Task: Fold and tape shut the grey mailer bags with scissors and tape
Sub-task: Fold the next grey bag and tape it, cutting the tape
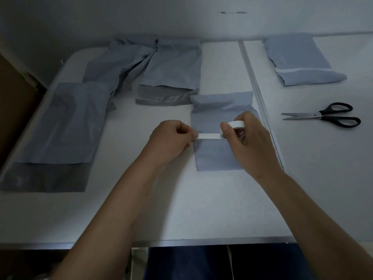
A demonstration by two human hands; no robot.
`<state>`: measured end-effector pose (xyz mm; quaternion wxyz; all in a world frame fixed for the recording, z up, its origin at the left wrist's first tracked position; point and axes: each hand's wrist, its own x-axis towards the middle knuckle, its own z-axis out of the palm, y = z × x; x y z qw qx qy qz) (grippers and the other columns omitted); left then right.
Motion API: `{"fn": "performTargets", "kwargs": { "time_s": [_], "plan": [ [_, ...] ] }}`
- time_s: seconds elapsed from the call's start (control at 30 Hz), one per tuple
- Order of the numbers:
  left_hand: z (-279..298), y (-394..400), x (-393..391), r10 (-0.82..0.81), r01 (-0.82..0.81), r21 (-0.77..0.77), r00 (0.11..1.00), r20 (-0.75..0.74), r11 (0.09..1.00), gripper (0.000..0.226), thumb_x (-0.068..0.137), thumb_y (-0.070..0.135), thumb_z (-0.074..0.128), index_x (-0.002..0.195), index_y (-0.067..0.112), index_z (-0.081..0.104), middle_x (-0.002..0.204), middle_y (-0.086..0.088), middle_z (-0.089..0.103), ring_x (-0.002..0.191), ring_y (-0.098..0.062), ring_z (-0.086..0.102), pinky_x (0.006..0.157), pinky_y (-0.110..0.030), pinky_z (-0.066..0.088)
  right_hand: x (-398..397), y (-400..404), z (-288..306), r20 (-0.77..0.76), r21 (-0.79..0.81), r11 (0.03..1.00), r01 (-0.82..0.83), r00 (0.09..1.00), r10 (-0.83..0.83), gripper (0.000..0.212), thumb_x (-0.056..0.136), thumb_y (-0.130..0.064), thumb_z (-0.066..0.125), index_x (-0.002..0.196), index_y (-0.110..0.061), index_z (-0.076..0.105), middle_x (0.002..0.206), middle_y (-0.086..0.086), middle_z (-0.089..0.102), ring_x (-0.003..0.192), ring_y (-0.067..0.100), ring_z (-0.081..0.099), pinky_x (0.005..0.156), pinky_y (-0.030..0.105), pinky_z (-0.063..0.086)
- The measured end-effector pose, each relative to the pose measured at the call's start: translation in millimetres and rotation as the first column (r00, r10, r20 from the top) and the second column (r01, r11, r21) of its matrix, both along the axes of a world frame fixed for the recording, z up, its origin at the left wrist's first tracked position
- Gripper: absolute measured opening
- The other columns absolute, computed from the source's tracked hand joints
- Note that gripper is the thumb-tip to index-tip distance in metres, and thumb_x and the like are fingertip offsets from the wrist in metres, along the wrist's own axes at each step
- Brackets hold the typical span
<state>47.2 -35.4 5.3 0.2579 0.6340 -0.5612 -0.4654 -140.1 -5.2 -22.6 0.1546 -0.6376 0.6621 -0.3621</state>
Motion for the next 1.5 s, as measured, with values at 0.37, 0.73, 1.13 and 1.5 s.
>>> {"fn": "performTargets", "kwargs": {
  "time_s": [0.37,0.73,1.13,1.5],
  "plan": [
    [-8.0,3.4,-6.4,-0.012,0.019,-0.060,0.993,0.117,0.998,0.007,0.085,0.026,0.069,0.084,0.020,0.070,0.070,0.008,0.065,0.064,-0.007,0.057,0.073,-0.028,0.050,1.3,4.5,-12.2,0.108,0.024,0.998,0.050,0.993,-0.052,0.029,0.093,-0.038,0.055,0.089,-0.012,0.044,0.086,0.004,0.053,0.074,0.015,0.052,0.060,0.006,0.035],
    [-9.5,8.5,-3.5,0.016,-0.005,-0.075,0.990,0.143,0.997,0.008,0.085,0.030,0.069,0.084,0.022,0.068,0.074,0.009,0.067,0.064,-0.004,0.058,0.065,-0.022,0.047,-2.2,6.7,-16.0,0.107,-0.009,0.999,0.031,0.994,-0.030,0.029,0.092,-0.037,0.058,0.086,-0.012,0.044,0.081,0.004,0.052,0.073,0.019,0.049,0.060,0.012,0.031],
    [-10.8,12.8,-8.0,-0.009,0.056,-0.145,0.953,0.304,0.988,0.007,0.088,0.027,0.064,0.088,0.021,0.068,0.075,0.016,0.060,0.071,0.001,0.055,0.056,-0.010,0.036,0.1,8.0,-16.5,0.089,-0.040,0.999,-0.005,0.996,0.008,0.030,0.087,-0.036,0.067,0.086,-0.014,0.045,0.084,0.000,0.050,0.078,0.019,0.050,0.064,0.022,0.035],
    [-13.6,15.0,-12.8,0.012,0.073,-0.193,0.914,0.405,0.978,0.011,0.089,0.026,0.059,0.092,0.018,0.066,0.084,0.011,0.061,0.078,-0.007,0.055,0.057,-0.011,0.035,0.8,7.7,-18.0,0.073,-0.087,0.995,-0.044,0.996,0.050,0.030,0.085,-0.032,0.071,0.087,-0.018,0.044,0.086,-0.004,0.046,0.082,0.018,0.048,0.068,0.017,0.034]
  ]
}}
